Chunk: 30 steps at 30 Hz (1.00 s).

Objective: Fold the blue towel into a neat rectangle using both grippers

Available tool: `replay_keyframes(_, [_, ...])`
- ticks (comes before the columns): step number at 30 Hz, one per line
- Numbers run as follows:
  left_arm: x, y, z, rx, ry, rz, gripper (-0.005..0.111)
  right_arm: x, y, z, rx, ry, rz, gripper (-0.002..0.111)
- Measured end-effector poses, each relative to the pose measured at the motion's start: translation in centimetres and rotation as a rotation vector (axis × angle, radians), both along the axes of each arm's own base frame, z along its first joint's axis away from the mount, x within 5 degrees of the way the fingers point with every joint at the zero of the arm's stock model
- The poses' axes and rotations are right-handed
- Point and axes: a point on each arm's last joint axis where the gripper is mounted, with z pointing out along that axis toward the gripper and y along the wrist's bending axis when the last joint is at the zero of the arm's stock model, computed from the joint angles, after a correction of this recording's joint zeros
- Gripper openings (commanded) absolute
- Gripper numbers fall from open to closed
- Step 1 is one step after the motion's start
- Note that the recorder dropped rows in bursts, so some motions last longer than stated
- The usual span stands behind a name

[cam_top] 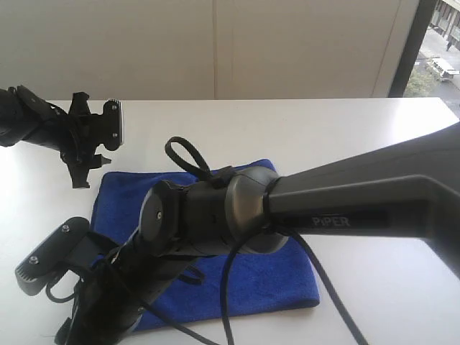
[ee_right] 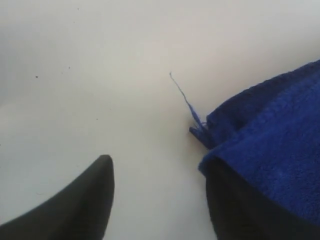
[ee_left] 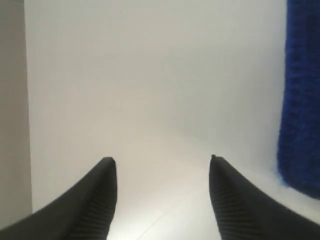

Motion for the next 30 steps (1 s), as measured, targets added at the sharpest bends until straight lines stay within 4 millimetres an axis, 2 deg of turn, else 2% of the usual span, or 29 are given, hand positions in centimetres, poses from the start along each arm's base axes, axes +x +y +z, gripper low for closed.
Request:
replay_keyframes(3, [0.2,0.2,0.2,0.009,-0.031,0.022,0.061,-0.1,-0.1,0.7,0.012,-0.007,0.006,0.056])
replay_keyframes(9, [0.5,0.5,0.4,0.013,-0.07,0.058,0.061,-0.5,-0.4,3.7,0.065,-0.058,0.03,0.07])
replay_keyframes(12, [0.6,0.5,0.5,0.014,-0.075,0.064,0.061,-0.6,-0.5,4.6,0.081,-0.07,0.031,0.07])
replay_keyframes(19, [0.5,0.5,1.2,-0.001,-0.082,0.067,0.061,-0.3,-1.0,4.7,0.045,-0.118,0.052,0.064])
replay_keyframes(22, [-0.1,0.2,2.9,-0.098,-0.06,0.098,0.058,1.0,-2.6,5.4,-0.013,-0.169,0.01,0.056])
replay_keyframes(24, [-0.7,-0.2,4.2,-0.227,-0.008,0.148,0.051,2.5,-4.3,6.0,-0.077,-0.218,-0.049,0.045])
replay_keyframes(27, [-1.7,-0.8,5.8,-0.413,0.103,0.221,0.029,4.8,-7.4,6.6,-0.18,-0.263,-0.163,0.024])
replay_keyframes(30, [-2.9,-1.5,6.5,-0.56,0.258,0.272,0.0,6.8,-10.5,6.6,-0.268,-0.275,-0.25,0.0])
